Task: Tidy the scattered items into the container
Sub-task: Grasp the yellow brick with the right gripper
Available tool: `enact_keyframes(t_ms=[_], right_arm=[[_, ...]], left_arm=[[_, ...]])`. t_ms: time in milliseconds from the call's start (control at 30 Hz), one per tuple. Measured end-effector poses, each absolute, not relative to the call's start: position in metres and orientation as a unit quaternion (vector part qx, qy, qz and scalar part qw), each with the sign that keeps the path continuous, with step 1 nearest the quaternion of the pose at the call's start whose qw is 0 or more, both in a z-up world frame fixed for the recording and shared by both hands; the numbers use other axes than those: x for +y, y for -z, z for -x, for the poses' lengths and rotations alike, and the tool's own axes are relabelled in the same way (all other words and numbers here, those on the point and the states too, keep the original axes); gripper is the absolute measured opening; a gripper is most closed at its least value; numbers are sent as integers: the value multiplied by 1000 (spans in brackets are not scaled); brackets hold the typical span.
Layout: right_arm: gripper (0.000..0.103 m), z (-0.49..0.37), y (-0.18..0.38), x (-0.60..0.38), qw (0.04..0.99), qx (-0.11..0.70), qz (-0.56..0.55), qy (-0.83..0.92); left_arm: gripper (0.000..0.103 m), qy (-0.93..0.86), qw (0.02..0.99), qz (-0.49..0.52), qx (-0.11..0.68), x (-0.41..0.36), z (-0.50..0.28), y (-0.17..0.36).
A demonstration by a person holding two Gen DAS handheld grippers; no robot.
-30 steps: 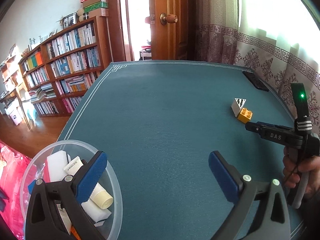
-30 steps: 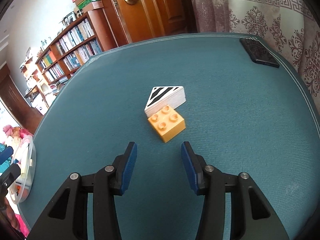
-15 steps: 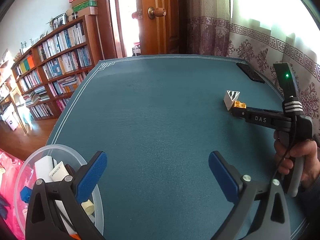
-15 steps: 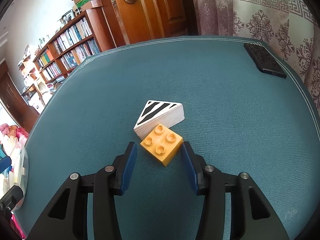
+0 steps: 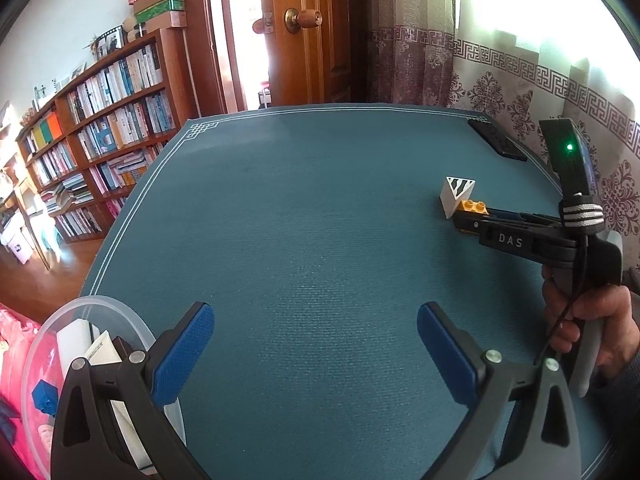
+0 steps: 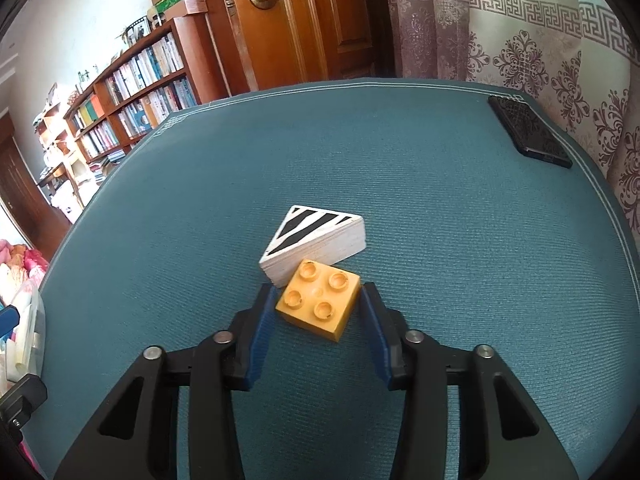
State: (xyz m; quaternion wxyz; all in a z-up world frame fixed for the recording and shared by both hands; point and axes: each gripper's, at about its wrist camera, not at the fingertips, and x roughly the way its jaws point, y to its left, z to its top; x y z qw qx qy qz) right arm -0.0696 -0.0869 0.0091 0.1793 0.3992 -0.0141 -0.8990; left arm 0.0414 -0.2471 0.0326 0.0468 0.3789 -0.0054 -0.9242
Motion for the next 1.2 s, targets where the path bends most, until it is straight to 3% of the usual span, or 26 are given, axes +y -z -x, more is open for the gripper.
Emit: enact_keyframes(t_ms=[1200], right_arm=[[41,39,-7,-18,127,-65,-396,907]], left_arm=[[102,925,-44,-376,-39,-169,53,-28]])
